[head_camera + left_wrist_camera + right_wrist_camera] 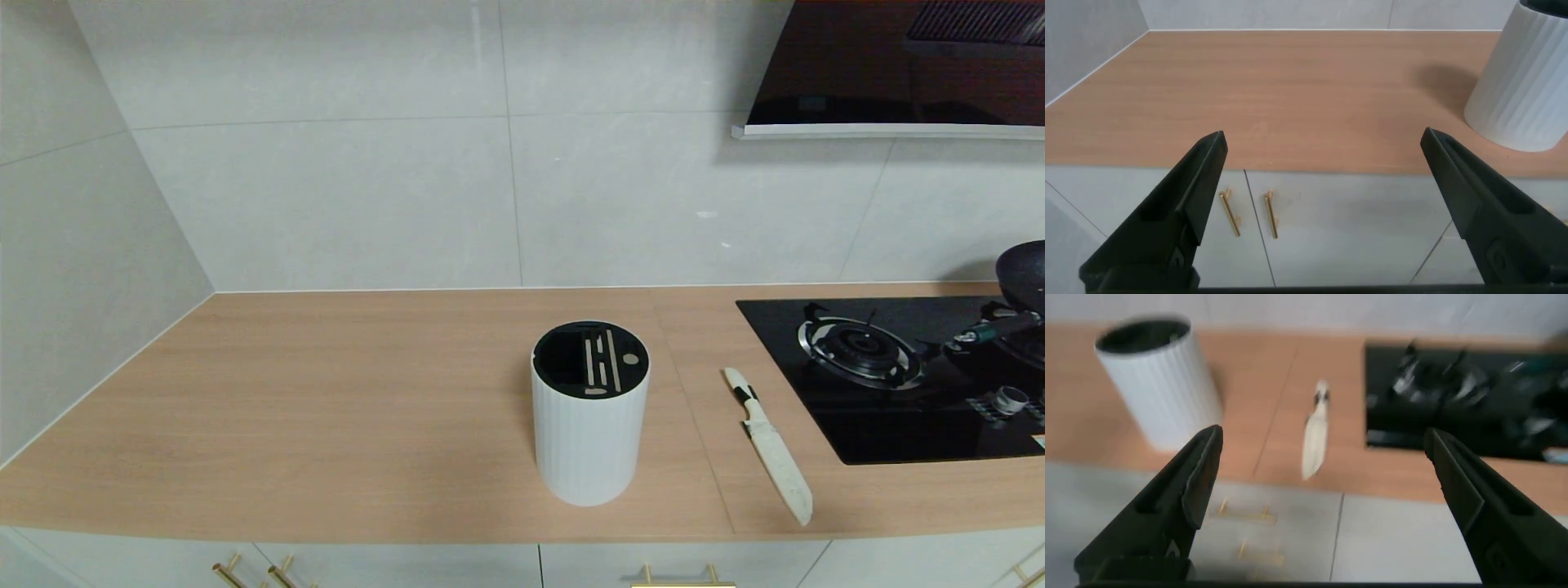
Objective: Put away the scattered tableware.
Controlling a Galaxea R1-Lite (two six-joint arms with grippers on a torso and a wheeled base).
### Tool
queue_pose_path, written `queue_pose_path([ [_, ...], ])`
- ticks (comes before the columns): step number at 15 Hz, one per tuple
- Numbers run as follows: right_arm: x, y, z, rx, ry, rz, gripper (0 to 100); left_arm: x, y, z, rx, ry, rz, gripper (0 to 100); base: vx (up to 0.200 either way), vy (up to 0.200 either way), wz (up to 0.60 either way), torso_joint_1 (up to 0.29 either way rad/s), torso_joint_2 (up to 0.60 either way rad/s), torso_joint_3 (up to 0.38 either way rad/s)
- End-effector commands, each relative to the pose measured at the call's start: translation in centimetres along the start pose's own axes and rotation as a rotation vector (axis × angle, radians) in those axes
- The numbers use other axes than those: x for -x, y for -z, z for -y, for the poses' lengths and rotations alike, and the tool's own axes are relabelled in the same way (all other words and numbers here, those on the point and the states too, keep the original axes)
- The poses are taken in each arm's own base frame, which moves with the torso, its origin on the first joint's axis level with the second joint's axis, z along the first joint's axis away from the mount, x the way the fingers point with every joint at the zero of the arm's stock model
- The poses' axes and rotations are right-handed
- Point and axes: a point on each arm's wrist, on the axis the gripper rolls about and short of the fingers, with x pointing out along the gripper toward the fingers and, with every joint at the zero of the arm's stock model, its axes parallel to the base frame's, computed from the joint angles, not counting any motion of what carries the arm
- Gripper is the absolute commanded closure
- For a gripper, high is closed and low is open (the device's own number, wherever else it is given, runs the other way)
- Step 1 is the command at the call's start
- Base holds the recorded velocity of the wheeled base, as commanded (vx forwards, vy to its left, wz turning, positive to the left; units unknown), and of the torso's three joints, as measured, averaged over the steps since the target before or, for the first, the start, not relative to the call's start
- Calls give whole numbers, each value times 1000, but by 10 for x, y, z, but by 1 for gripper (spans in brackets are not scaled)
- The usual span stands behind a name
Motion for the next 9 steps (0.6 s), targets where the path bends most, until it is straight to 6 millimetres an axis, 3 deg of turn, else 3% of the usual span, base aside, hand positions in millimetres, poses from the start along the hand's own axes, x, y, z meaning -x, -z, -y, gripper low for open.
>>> queue_pose_path([
  [1,-103,-42,1,-15,-112,-291,0,0,0,0,0,-1,0,0,0,0,0,0,0,0],
  [6,-207,-28,-10,10,-136,-440,0,0,0,0,0,-1,0,0,0,0,0,0,0,0],
  [9,-245,0,-18,61,-73,-509,0,0,0,0,0,-1,0,0,0,0,0,0,0,0],
])
